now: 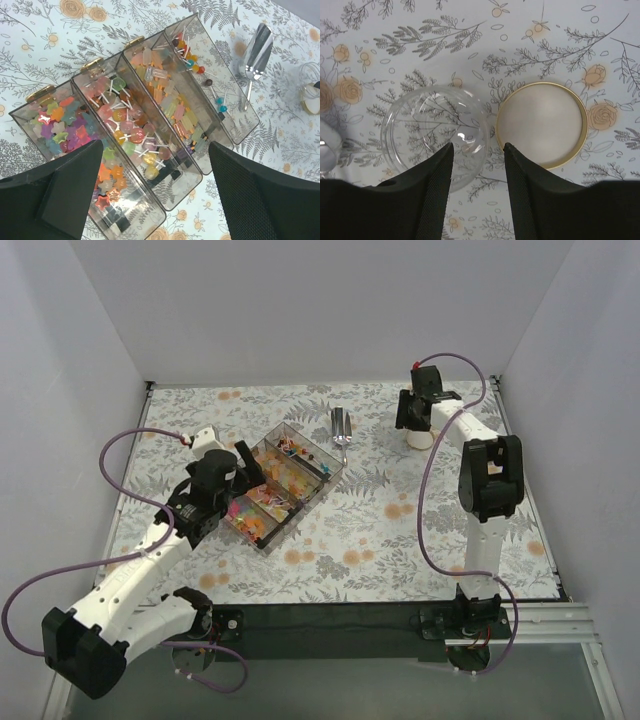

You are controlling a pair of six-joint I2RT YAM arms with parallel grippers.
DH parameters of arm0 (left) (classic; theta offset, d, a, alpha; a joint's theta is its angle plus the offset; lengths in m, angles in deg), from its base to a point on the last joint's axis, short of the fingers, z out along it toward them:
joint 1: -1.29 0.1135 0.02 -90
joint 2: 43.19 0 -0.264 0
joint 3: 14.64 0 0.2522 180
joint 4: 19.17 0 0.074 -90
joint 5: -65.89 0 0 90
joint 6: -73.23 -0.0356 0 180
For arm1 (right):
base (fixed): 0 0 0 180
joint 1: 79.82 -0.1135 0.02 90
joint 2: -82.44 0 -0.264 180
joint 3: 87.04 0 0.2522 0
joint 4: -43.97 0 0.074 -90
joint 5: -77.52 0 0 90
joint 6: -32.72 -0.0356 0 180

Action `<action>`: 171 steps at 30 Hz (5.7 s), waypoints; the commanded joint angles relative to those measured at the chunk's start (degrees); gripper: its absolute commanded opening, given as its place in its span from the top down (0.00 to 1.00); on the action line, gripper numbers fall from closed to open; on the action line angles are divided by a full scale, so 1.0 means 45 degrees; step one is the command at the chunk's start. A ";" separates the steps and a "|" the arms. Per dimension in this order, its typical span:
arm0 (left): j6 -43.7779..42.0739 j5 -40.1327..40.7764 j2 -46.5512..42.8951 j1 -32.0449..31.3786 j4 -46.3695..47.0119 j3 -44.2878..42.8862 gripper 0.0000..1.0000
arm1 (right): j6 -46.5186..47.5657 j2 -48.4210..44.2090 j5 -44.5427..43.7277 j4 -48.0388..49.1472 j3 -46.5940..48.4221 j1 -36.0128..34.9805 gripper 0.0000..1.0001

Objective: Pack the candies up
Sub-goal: Pick up the packing bottle from the center of the board, then place the packing bottle at the center of the board, then pick up the spatula from the center of the board, then adjust the spatula.

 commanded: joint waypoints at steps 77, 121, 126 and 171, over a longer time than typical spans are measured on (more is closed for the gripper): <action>-0.0045 -0.0685 0.1752 -0.0037 -0.2094 -0.0849 0.17 | 0.1908 -0.1097 -0.1137 0.4865 -0.2881 -0.5001 0.62; 0.0969 -0.7653 0.7377 -0.0037 -0.0769 -0.8740 0.17 | 0.5580 -1.0132 0.1710 0.0591 -0.7837 -0.5626 0.99; 0.1361 -0.8790 0.7417 -0.0056 -0.0239 -0.8449 0.17 | 0.5502 -1.0584 0.1831 0.0337 -0.8209 -0.5822 0.99; -0.0085 -0.8751 0.8647 -0.0271 -0.0590 -0.7003 0.32 | 0.5072 -1.1053 0.3745 -0.0172 -0.6960 -0.5841 0.99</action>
